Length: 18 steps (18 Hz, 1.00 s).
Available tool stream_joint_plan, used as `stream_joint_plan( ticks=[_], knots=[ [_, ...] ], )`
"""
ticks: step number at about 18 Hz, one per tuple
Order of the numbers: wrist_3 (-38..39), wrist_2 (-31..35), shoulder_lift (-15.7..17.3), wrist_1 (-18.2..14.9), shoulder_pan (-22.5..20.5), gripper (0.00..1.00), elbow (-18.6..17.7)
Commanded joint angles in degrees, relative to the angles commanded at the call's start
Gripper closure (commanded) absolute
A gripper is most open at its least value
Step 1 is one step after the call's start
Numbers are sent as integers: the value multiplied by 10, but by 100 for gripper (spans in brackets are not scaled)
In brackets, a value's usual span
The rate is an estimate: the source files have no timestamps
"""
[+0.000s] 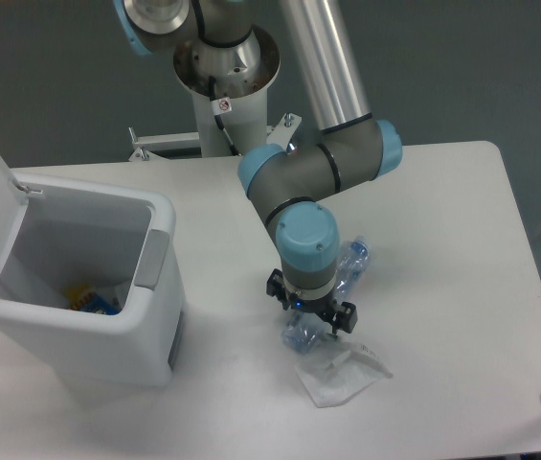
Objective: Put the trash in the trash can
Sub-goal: 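Close the gripper on the clear plastic bottle and lift it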
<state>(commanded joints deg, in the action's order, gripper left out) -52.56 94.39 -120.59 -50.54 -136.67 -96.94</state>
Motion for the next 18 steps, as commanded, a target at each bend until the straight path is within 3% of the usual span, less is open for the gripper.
stream_joint_plan(
  ticks=[2, 5, 7, 11, 18],
  knots=[
    [1, 1, -9, 0, 0, 2, 6],
    [9, 1, -11, 0, 0, 30, 8],
    [9, 1, -11, -1, 0, 41, 10],
    [9, 1, -2, -3, 0, 51, 11],
    [9, -4, 22, -14, -11, 52, 18]
  ],
)
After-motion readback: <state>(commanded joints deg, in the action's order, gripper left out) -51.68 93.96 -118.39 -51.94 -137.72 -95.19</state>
